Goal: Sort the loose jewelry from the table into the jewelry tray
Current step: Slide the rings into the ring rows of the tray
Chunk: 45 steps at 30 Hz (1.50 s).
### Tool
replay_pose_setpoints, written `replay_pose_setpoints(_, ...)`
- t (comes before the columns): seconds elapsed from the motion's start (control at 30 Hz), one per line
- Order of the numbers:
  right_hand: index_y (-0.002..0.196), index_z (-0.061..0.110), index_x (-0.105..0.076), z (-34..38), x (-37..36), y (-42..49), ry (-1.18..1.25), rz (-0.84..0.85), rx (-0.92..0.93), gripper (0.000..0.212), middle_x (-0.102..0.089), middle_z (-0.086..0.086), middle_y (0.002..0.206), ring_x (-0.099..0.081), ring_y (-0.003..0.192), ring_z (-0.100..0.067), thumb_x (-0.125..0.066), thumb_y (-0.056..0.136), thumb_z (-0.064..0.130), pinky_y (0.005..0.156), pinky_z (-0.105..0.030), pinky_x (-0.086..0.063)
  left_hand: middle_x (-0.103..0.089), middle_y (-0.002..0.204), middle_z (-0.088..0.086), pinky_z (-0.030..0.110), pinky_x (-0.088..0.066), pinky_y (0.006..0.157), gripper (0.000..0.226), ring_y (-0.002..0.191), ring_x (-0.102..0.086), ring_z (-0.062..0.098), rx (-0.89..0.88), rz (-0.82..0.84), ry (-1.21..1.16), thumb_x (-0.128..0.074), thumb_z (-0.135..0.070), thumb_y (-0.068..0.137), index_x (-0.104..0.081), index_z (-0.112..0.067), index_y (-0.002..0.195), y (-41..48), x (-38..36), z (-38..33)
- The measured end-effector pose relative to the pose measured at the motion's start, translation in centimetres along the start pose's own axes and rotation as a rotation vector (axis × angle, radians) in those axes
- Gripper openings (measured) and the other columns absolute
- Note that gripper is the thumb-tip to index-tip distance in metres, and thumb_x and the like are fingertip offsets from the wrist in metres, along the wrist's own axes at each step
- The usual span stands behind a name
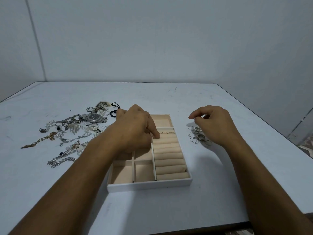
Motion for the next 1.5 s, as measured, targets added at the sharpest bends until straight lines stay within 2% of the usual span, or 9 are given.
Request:
replay_pose_setpoints(0.17, 0.080, 0.025, -0.074, -0.5, 0.2, 0.2, -0.003, -0.005, -0.020, 0.027, -0.057, 0.014, 0.070, -0.052, 0.051, 0.005, -0.053, 0.084, 0.007, 0.053, -0.014, -0.035, -0.060, 0.102, -0.024, 0.032, -0.019, 0.092, 0.029, 0.114, -0.032, 0.003, -0.004, 0.018, 0.012, -0.065, -0.016, 0.081, -0.074, -0.042, 0.092, 0.0, -0.1, 0.0)
replay_pose_setpoints(0.3, 0.079, 0.025, -0.073, -1.8, 1.0, 0.5, 0.037, -0.063, -0.089, 0.027, -0.060, 0.014, 0.070, -0.050, 0.046, -0.005, -0.053, 0.083, 0.008, 0.051, -0.016, -0.037, -0.061, 0.104, -0.021, 0.039, -0.027, 0.098, 0.021, 0.117, -0.036, 0.007, -0.002, -0.015, -0.016, -0.065, -0.024, 0.082, -0.074, -0.040, 0.092, 0.0, 0.0, -0.3)
replay_pose_setpoints(0.47, 0.088, 0.024, -0.071, -3.3, 1.3, 0.7, 0.041, -0.081, -0.179, 0.022, -0.065, 0.011, 0.090, -0.055, 0.071, 0.000, -0.054, 0.084, 0.012, 0.060, -0.015, -0.038, -0.062, 0.113, -0.012, 0.038, -0.030, 0.095, 0.019, 0.119, -0.041, 0.013, -0.064, -0.116, -0.034, -0.060, -0.033, 0.085, -0.071, -0.037, 0.100, 2.0, 0.0, -3.8)
replay_pose_setpoints(0.63, 0.080, 0.030, -0.067, -4.0, 1.0, 0.5, -0.022, -0.050, -0.259, 0.012, -0.064, 0.006, 0.095, -0.058, 0.094, -0.021, -0.060, 0.077, 0.021, 0.085, -0.031, -0.046, -0.064, 0.107, -0.009, 0.038, -0.026, 0.083, 0.024, 0.114, -0.044, 0.018, -0.087, -0.025, 0.139, -0.058, -0.047, 0.087, -0.069, -0.032, 0.101, 5.6, -3.2, -6.9)
replay_pose_setpoints(0.9, 0.070, 0.036, -0.066, -4.6, 1.0, 0.5, -0.123, 0.105, -0.312, 0.010, -0.068, 0.008, 0.091, -0.057, 0.104, -0.022, -0.059, 0.067, 0.028, 0.096, -0.042, -0.047, -0.068, 0.098, -0.005, 0.039, -0.025, 0.085, 0.015, 0.108, -0.050, 0.019, -0.050, 0.057, 0.157, -0.065, -0.033, 0.083, -0.069, -0.027, 0.097, 8.6, -5.7, -7.4)
replay_pose_setpoints(1.13, 0.067, 0.047, -0.065, -4.8, 0.7, 0.6, -0.174, 0.190, -0.243, 0.018, -0.069, 0.008, 0.098, -0.056, 0.108, -0.021, -0.060, 0.078, 0.034, 0.101, -0.043, -0.041, -0.069, 0.091, -0.009, 0.041, -0.029, 0.087, 0.006, 0.099, -0.054, 0.016, -0.037, 0.119, 0.094, -0.065, -0.025, 0.084, -0.070, -0.025, 0.086, 8.9, -5.7, -7.1)
replay_pose_setpoints(1.3, 0.067, 0.039, -0.065, -5.2, 0.8, 0.9, -0.163, 0.199, -0.249, 0.014, -0.069, 0.003, 0.096, -0.060, 0.101, -0.023, -0.064, 0.077, 0.030, 0.095, -0.040, -0.047, -0.067, 0.085, -0.012, 0.039, -0.025, 0.082, 0.007, 0.090, -0.049, 0.012, -0.024, 0.155, 0.079, -0.071, -0.027, 0.082, -0.069, -0.025, 0.088, 8.9, -5.7, -7.1)
replay_pose_setpoints(1.4, 0.073, 0.025, -0.068, -4.9, 1.4, 0.7, -0.087, 0.258, -0.253, 0.015, -0.070, 0.000, 0.083, -0.063, 0.080, -0.018, -0.063, 0.084, 0.015, 0.068, -0.024, -0.049, -0.063, 0.069, -0.015, 0.038, -0.025, 0.081, 0.006, 0.081, -0.048, 0.005, -0.007, 0.166, 0.039, -0.067, -0.016, 0.082, -0.069, -0.022, 0.082, 8.8, -5.7, -6.9)
replay_pose_setpoints(1.5, 0.081, 0.012, -0.070, -4.5, 1.8, 0.6, -0.071, 0.282, -0.262, 0.009, -0.069, -0.003, 0.079, -0.059, 0.067, -0.012, -0.063, 0.085, 0.008, 0.053, -0.019, -0.042, -0.066, 0.081, -0.011, 0.041, -0.026, 0.084, 0.006, 0.087, -0.051, 0.010, -0.020, 0.159, 0.069, -0.069, -0.026, 0.083, -0.065, -0.021, 0.081, 8.8, -5.6, -6.8)
Point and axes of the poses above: each hand's wrist, its own y-axis towards the middle knuckle, its own x-axis out of the back of the hand, z = x × y, the point moved 4 cm from there along y, towards the middle knuckle
